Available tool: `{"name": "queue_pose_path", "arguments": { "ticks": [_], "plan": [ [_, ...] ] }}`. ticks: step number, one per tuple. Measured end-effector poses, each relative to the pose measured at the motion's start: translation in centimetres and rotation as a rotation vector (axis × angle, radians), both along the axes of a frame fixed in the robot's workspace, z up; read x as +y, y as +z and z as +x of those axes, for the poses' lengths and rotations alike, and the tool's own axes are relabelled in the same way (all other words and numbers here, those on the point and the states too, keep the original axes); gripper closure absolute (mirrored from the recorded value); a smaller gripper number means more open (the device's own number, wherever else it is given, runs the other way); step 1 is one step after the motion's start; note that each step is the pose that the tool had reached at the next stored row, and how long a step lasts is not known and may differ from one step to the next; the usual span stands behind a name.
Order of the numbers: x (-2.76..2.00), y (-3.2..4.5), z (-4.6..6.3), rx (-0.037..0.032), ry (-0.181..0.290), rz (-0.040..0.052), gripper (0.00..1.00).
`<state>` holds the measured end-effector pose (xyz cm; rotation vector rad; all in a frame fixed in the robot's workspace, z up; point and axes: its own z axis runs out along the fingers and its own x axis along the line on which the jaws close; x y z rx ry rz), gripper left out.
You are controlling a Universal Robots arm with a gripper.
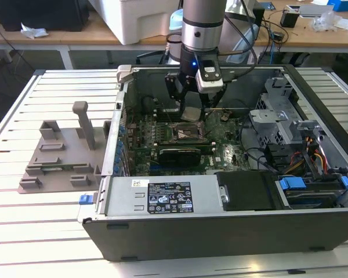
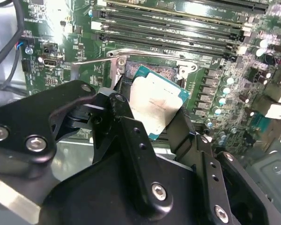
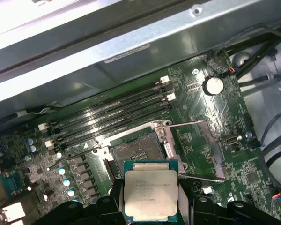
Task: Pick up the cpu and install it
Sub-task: 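Place the cpu into insertion slot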
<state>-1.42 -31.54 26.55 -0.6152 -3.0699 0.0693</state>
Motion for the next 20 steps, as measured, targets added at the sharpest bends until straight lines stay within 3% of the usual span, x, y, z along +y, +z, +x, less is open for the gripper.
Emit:
{"name": "queue_pose_path", "arguments": {
  "ticks": [20],
  "plan": [
    [0.00,0.00,0.12,-0.0001,-0.216,-0.0108,0.45]
  ]
}}
